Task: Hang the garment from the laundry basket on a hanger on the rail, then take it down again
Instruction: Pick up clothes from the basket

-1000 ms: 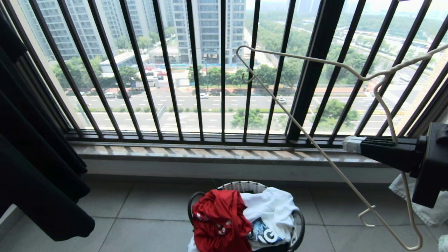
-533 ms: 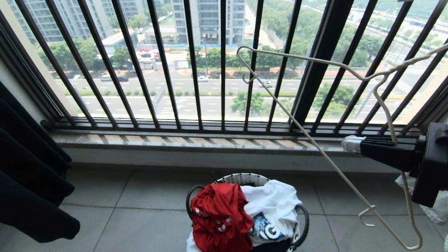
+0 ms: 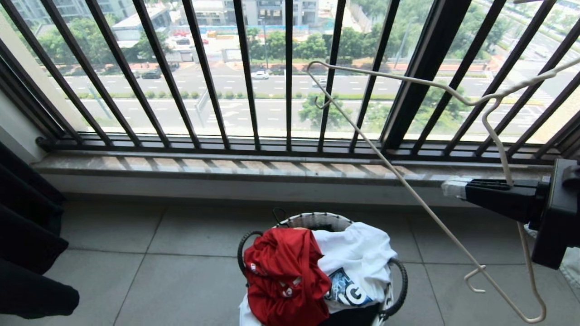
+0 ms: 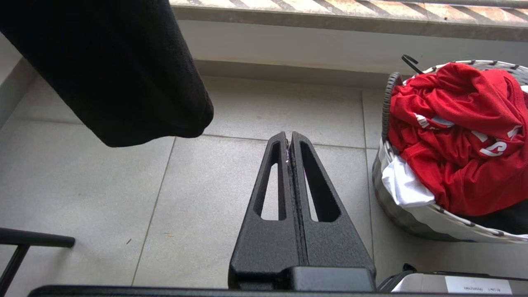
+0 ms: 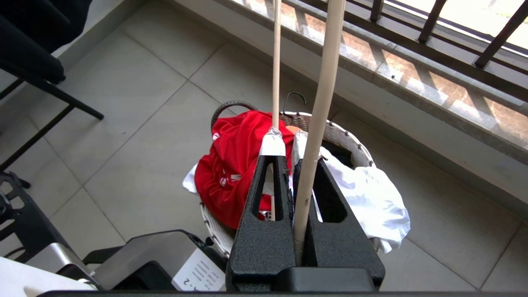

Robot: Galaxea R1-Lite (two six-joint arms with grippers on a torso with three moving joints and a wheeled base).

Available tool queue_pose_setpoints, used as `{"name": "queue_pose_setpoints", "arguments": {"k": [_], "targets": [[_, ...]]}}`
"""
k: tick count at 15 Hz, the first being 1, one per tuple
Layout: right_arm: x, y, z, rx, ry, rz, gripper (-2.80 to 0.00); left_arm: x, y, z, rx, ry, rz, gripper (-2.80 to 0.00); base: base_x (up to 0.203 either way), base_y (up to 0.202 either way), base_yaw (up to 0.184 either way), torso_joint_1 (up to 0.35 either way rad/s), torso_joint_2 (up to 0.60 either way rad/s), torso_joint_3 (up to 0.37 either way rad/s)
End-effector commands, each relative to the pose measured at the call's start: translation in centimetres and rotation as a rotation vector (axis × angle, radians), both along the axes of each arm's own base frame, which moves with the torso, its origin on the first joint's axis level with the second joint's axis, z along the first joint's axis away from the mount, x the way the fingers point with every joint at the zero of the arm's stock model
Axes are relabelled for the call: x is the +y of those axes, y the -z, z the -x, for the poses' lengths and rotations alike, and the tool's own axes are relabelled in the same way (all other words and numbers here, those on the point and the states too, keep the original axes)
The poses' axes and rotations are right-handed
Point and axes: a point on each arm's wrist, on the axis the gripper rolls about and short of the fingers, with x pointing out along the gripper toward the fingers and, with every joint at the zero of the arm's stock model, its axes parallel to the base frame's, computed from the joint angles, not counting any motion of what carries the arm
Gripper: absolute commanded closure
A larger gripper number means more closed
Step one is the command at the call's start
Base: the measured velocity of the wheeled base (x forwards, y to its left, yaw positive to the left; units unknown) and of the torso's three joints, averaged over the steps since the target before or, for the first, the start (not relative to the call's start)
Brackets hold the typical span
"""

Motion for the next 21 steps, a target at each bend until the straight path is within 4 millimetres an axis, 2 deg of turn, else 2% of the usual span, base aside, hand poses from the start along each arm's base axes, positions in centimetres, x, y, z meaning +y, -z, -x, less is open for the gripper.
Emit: {"name": "queue_pose_setpoints", "arguments": {"k": [1, 6, 21], "targets": [[0.0, 0.0, 0.0, 0.001, -0.003, 0.001, 0.0, 0.0, 0.0, 0.0, 0.001, -0.001, 0.001, 0.0, 0.0, 0.0, 0.0, 0.002, 0.0, -0.189], [0.1, 0.3, -0.2, 0.011, -0.006, 0.004, 0.0, 0.0, 0.0, 0.0, -0.005, -0.005, 0.007, 0.0, 0.0, 0.0, 0.0, 0.005, 0.01, -0.125], [0.8, 0.9, -1.1, 0.049, -0.012, 0.019, 0.0, 0.0, 0.0, 0.0, -0.005, -0.012, 0.03, 0.0, 0.0, 0.0, 0.0, 0.0, 0.0, 0.0]]}}
